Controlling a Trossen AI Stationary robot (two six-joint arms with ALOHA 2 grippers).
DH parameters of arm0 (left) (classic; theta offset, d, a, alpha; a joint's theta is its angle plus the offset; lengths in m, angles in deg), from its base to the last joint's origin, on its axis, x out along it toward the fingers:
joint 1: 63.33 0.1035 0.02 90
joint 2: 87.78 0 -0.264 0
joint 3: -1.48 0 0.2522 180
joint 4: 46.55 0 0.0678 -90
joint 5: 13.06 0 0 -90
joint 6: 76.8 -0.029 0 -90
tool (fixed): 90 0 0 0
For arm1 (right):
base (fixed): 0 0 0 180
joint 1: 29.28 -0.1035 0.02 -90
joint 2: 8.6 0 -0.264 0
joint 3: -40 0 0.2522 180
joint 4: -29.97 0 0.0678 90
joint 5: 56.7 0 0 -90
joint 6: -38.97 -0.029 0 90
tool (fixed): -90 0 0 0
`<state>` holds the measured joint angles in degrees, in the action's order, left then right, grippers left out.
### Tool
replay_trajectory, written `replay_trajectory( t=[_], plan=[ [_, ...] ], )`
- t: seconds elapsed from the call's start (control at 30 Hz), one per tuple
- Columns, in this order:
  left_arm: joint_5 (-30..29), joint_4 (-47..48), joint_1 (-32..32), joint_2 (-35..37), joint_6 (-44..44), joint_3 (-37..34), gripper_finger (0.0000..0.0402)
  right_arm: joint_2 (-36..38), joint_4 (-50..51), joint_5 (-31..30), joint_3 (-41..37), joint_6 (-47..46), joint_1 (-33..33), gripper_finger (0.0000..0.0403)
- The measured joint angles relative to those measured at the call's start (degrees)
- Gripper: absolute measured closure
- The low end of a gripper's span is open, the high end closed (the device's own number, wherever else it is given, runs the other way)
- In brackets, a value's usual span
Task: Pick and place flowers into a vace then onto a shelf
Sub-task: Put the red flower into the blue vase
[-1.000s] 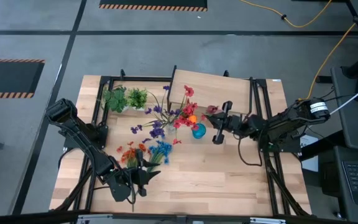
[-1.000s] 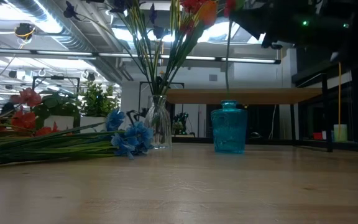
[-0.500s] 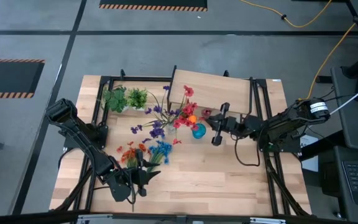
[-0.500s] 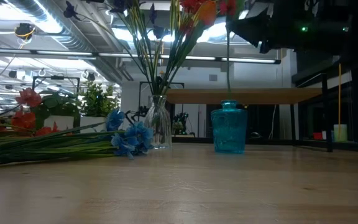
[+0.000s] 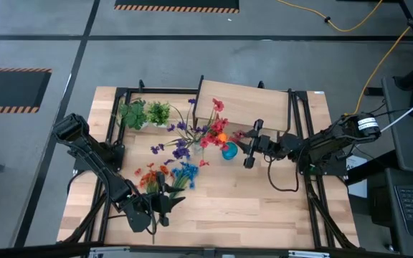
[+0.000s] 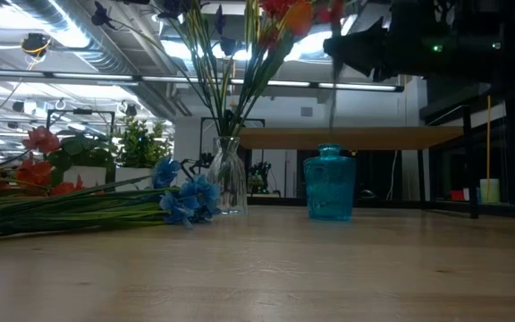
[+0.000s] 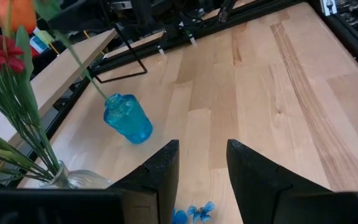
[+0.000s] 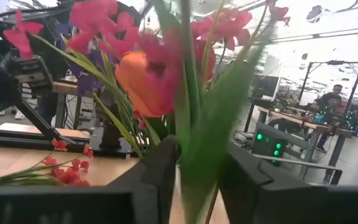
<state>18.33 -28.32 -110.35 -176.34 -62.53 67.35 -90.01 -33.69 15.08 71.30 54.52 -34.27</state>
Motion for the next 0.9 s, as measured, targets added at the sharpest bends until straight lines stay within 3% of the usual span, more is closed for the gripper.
replay_trajectory(
  t=[0.43, 0.9],
  plan=[
    [0.0, 0.0, 0.0, 0.0, 0.1, 0.0, 0.0274, 1.4, 2.4, -0.1, 0.0, -2.0, 0.0, 0.0221],
    [0.0, 0.0, 0.0, 0.0, 1.5, 0.0, 0.0274, 18.6, 29.7, -0.2, 0.0, -8.1, -2.7, 0.0211]
  ],
)
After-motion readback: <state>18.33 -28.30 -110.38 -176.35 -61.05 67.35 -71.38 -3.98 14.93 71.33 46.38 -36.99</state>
